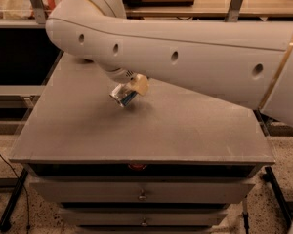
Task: Knock redbull can over
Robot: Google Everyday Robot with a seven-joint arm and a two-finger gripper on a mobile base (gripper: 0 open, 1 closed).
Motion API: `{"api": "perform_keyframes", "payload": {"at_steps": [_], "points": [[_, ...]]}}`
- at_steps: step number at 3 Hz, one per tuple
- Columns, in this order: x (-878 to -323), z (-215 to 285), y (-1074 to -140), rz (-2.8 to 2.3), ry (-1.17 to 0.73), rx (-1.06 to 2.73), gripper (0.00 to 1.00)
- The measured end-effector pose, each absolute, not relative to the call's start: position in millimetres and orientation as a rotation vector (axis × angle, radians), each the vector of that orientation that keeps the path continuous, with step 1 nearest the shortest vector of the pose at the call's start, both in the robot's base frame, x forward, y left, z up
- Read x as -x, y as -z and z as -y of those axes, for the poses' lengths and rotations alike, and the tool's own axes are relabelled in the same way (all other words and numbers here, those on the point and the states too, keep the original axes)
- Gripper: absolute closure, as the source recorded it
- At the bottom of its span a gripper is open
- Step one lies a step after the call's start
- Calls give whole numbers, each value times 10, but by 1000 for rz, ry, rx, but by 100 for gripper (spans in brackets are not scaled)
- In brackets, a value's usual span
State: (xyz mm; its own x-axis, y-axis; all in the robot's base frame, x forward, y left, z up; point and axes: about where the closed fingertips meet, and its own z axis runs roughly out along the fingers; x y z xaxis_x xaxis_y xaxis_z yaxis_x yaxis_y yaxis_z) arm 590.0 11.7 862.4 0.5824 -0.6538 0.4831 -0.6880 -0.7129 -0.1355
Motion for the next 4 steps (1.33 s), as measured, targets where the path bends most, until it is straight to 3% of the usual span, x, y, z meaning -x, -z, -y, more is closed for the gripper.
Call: {"api": "perform_keyframes", "payload": {"at_steps": [2,3,4], "points": [[-5873,-90,-8641,1159,-773,-2731,13],[-5822,-117,-8611,1156,-726,-2752,0],[-5789,-128,-8593,1153,-686,-2766,0]]}}
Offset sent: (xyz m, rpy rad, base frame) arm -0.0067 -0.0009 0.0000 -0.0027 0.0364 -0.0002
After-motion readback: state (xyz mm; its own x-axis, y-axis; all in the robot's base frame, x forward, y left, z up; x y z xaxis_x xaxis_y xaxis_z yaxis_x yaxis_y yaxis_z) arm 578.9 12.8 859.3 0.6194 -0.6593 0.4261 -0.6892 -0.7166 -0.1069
